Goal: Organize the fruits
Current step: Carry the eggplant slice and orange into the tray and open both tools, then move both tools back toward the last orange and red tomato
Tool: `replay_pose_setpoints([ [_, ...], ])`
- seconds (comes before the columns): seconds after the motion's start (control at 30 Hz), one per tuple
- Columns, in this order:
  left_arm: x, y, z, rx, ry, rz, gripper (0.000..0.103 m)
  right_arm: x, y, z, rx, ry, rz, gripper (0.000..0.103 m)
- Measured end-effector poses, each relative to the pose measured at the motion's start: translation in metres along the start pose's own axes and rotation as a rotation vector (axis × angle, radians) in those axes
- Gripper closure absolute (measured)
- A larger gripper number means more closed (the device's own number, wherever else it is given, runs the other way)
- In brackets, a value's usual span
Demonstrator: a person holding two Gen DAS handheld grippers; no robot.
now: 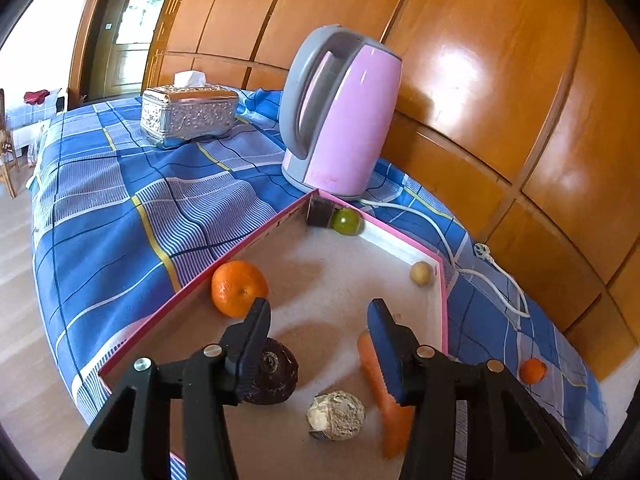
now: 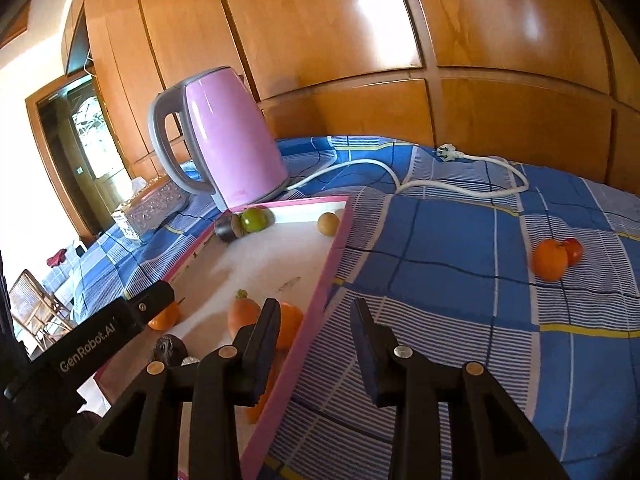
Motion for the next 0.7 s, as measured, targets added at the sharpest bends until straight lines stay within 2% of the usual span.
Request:
replay_pose_setpoints([
  [0.33,0.008,-0.015,0.005,-0.055,-0.009,0.015,0.050,0.020,-0.014,0.008,-0.001,-0.018,0.075,0.066],
  [0.7,0.009,-0.050,0.021,-0.192,0.022,0.072,0.050,0.049,-0.073,0.010,-0.143,-0.043,0.177,0.066],
])
Point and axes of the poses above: each gripper's, at about its wrist camera, not at the fingertips, and x roughly against the way its jaws point, y to its left, z to its underside, the point moved 10 cm from there along -x, roughly the way its jaws point, and after that the axes turned 10 degrees about y, right-handed, at the moved point
